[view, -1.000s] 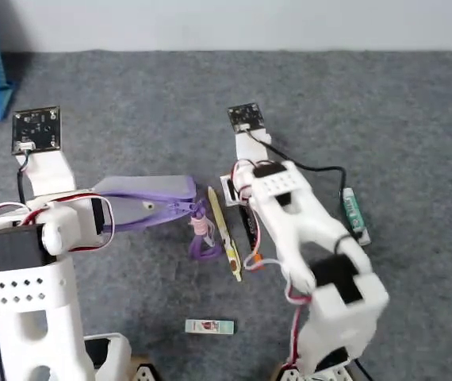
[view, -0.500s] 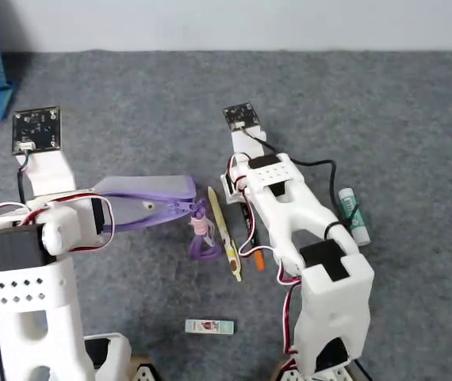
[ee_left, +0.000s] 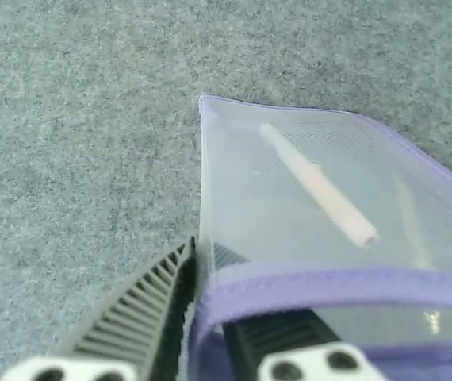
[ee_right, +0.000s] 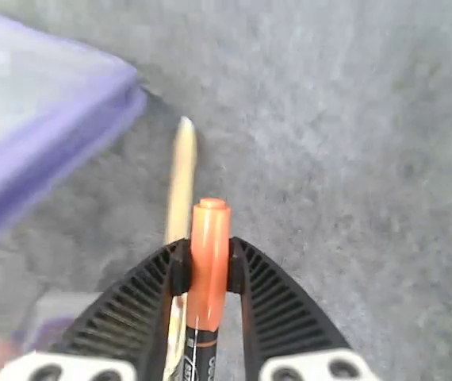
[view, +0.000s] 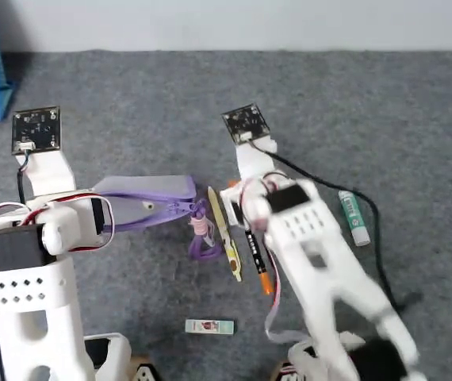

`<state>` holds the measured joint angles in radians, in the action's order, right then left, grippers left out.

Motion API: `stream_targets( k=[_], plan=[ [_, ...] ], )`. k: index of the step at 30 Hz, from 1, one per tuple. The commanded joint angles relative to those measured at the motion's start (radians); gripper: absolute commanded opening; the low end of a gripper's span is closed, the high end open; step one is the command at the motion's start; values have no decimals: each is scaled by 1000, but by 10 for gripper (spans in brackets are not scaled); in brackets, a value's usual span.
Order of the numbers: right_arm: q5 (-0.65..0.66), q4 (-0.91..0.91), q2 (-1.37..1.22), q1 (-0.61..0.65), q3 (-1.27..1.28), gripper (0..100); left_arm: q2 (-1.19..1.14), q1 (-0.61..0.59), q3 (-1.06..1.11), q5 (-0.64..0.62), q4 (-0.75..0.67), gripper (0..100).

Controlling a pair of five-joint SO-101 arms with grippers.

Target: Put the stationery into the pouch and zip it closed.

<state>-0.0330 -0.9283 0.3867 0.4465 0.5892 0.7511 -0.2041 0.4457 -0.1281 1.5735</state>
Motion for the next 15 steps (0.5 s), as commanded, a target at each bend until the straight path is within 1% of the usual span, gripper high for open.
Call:
stream_targets(
  k=[1,4,8,11,15],
  plan=[
    [12,-7,275,50,37,6,5,-9,-24,-5,2,11],
    [6,-7,409,111,48,6,5,-9,-24,-5,2,11],
    [5,5,558,229,43,6,5,-9,-24,-5,2,11],
    [5,42,659,312,41,6,5,-9,-24,-5,2,11],
    [6,120,765,386,41,6,5,-9,-24,-5,2,11]
  ],
)
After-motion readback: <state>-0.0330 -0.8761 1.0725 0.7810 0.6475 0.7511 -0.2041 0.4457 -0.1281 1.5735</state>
